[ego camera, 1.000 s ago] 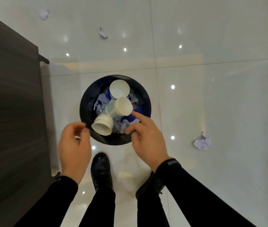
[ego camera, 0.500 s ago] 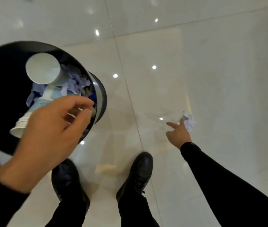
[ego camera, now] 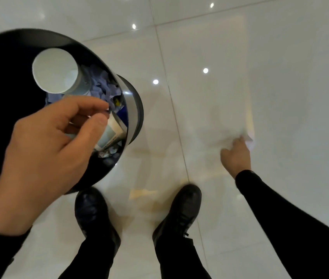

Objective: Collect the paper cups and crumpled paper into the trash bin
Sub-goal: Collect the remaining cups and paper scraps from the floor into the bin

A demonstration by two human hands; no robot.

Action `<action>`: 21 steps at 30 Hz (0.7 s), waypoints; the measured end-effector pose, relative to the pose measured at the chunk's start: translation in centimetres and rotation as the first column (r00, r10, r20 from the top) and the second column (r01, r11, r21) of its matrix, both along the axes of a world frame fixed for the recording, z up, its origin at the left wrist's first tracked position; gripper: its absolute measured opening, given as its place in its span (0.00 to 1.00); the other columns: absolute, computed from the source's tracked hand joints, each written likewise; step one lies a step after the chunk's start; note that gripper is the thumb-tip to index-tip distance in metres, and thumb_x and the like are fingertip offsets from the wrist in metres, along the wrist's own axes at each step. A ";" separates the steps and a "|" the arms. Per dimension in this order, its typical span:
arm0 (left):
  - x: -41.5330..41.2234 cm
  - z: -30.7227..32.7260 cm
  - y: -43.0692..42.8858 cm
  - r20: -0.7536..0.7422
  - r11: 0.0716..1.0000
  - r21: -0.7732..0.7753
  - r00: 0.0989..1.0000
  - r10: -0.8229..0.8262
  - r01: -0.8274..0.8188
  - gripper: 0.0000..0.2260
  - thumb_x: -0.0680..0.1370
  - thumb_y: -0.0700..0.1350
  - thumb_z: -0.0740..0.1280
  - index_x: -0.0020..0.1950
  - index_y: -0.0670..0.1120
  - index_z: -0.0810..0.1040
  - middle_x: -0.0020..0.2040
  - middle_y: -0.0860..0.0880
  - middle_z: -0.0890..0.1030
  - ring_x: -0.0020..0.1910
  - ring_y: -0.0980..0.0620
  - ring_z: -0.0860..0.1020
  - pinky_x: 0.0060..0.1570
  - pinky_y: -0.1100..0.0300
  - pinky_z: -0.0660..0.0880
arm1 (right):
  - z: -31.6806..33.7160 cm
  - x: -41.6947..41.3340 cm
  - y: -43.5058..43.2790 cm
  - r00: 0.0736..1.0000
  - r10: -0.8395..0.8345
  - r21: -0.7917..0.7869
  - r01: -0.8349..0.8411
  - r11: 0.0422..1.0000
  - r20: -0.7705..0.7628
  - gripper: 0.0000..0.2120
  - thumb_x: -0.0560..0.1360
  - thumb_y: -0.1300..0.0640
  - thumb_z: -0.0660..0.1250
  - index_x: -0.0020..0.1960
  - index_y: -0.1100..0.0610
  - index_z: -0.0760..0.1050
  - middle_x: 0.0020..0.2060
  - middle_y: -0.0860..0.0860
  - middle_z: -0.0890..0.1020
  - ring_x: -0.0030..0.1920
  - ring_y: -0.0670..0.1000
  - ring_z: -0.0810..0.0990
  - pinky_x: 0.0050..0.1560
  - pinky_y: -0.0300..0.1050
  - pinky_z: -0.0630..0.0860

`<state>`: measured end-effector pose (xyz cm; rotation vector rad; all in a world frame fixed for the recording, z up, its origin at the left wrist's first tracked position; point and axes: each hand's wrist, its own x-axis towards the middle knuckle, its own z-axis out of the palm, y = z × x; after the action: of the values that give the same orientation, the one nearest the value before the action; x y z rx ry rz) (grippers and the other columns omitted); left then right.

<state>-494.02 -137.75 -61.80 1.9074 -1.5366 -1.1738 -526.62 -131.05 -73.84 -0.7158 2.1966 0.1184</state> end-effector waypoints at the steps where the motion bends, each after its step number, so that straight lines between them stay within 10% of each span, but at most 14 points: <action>1: 0.4 0.1 0.1 0.013 1.000 0.010 0.999 0.029 -0.030 0.17 0.72 0.68 0.60 0.53 0.61 0.78 0.47 0.56 0.83 0.43 0.54 0.82 0.44 0.54 0.80 | 2.0 1.2 -0.8 0.998 0.056 -0.105 -0.055 0.993 0.015 0.27 0.74 0.66 0.59 0.72 0.66 0.59 0.74 0.58 0.63 0.72 0.56 0.65 0.69 0.43 0.62; 6: 4.1 3.5 0.9 0.200 0.951 -0.027 0.930 0.307 -0.308 0.13 0.72 0.58 0.62 0.55 0.63 0.73 0.49 0.60 0.80 0.50 0.53 0.79 0.50 0.52 0.77 | 15.2 11.4 -5.4 0.946 0.194 -0.719 0.054 0.693 0.258 0.24 0.72 0.63 0.60 0.68 0.58 0.69 0.66 0.46 0.70 0.64 0.45 0.75 0.64 0.33 0.70; 9: 6.4 4.8 1.5 0.406 0.886 -0.009 0.808 0.426 -0.463 0.25 0.70 0.52 0.66 0.65 0.48 0.67 0.59 0.42 0.75 0.59 0.41 0.74 0.56 0.46 0.73 | 21.0 17.5 -6.9 0.828 0.444 -0.800 0.008 0.600 0.341 0.22 0.73 0.61 0.59 0.67 0.59 0.70 0.65 0.46 0.72 0.65 0.37 0.71 0.64 0.33 0.70; 13: 7.3 4.9 1.5 0.364 0.745 0.435 0.856 0.368 -0.505 0.20 0.74 0.45 0.67 0.64 0.45 0.70 0.55 0.39 0.79 0.52 0.38 0.79 0.47 0.52 0.73 | 22.9 22.5 -8.7 0.641 0.694 -0.663 -0.368 0.652 0.326 0.19 0.74 0.61 0.59 0.63 0.57 0.76 0.72 0.50 0.68 0.55 0.39 0.75 0.57 0.27 0.66; 16: 9.0 4.6 1.1 0.244 0.651 0.597 0.880 0.409 -0.468 0.14 0.76 0.39 0.60 0.61 0.45 0.73 0.47 0.38 0.81 0.40 0.39 0.81 0.42 0.48 0.80 | 22.0 22.8 -9.2 0.696 0.667 -0.532 -0.470 0.704 0.267 0.17 0.71 0.66 0.61 0.56 0.55 0.79 0.73 0.50 0.65 0.67 0.48 0.70 0.60 0.31 0.63; 21: 10.1 6.6 -0.3 0.184 0.759 0.558 0.942 0.281 -0.335 0.10 0.73 0.38 0.60 0.50 0.42 0.79 0.37 0.40 0.83 0.36 0.41 0.83 0.43 0.48 0.81 | 22.0 20.9 -9.3 0.952 -0.013 -0.118 0.051 0.992 0.306 0.31 0.72 0.60 0.68 0.71 0.59 0.59 0.64 0.53 0.66 0.61 0.57 0.73 0.58 0.53 0.75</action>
<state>-483.90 -138.02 -55.24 2.5154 -0.8787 -1.5366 -505.68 -140.35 -51.89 -0.7155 1.9295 -0.1402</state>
